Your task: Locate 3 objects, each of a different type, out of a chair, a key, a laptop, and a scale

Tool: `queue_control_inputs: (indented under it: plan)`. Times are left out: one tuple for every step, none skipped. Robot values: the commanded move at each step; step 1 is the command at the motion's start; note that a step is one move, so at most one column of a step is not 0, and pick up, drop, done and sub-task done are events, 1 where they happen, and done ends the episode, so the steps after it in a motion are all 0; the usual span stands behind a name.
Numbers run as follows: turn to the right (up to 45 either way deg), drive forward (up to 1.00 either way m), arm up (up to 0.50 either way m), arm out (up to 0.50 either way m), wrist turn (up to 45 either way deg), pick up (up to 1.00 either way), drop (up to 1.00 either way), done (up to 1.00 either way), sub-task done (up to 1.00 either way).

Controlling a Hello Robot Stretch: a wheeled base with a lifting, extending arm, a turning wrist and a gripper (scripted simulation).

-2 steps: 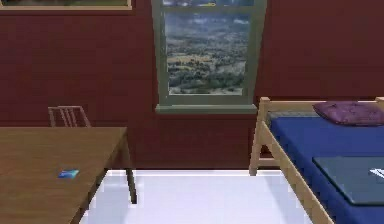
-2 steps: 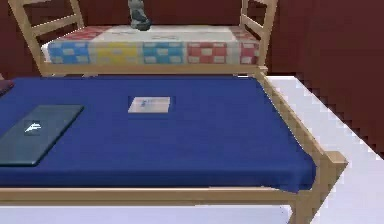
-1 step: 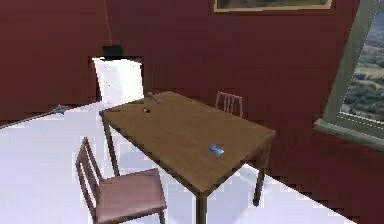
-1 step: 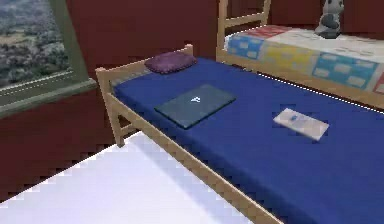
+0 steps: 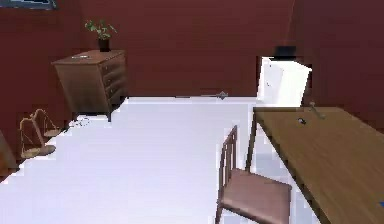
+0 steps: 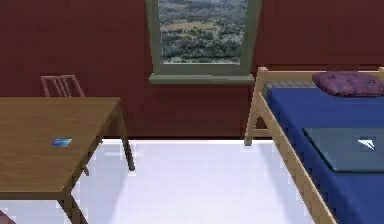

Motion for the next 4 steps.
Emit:
queue_control_inputs:
  plan:
    - [-33.0,0.00,0.00,0.00,0.0,0.00,0.00,0.00,0.00]
    - [0.0,1.00,0.00,0.00,0.0,0.00,0.00,0.00,0.00]
    - [0.0,0.60,0.00,0.00,0.0,0.00,0.00,0.00,0.00]
    - [-21.0,0.00,0.00,0.00,0.0,0.00,0.00,0.00,0.00]
